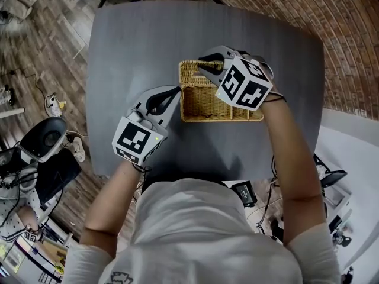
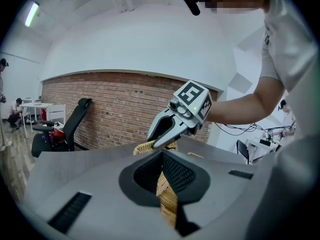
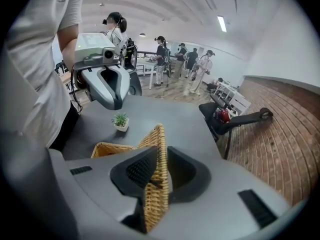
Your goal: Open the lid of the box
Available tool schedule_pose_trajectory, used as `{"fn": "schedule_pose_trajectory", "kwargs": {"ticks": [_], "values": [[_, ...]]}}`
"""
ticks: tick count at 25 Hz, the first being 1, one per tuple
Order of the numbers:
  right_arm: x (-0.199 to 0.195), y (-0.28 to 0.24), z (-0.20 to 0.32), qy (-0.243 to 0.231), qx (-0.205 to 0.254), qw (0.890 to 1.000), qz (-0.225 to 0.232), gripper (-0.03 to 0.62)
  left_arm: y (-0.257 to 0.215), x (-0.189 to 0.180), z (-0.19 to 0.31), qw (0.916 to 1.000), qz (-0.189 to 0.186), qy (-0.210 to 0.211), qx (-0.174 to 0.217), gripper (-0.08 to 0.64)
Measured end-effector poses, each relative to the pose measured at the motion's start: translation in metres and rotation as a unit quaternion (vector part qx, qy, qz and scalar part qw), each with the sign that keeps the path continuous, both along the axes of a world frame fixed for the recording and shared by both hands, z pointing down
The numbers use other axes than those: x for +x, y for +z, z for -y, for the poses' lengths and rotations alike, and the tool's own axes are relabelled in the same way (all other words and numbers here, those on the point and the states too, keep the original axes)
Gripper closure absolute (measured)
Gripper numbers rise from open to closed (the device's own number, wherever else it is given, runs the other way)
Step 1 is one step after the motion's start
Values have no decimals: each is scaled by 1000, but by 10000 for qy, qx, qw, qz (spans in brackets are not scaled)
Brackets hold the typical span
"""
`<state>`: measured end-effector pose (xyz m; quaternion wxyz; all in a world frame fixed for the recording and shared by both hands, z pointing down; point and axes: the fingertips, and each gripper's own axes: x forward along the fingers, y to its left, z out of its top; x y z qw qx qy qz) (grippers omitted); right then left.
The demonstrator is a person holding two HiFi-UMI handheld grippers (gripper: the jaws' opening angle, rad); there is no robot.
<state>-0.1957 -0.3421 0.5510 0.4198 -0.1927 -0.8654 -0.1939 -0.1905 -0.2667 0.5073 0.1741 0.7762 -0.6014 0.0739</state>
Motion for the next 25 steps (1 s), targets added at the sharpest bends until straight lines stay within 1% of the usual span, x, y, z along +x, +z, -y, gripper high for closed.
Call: {"fn": "schedule_pose_trajectory", "kwargs": {"ticks": [5,7,11,17,21,25], "values": [[1,0,5,113,-60,9999,63,515,1,3,-1,10000,1,-3,-19,549],[2,-2,9,197,-6,9998,95,517,0,5,-1,10000,21,3,-30,549],[5,-8,17,382,147,9990,189,500,-5,6,-6,10000,59,-19,1,549],[18,-29,13,625,166,9970,434,471,-15,15,-16,9999,101,-28,47,549],[31,-43,4,791,142,9947,636,466,-24,20,-24,9998,172,-41,129,549],[47,-55,-13,939,159,9909,952,466,-33,28,-32,9996,214,-60,177,549]]}}
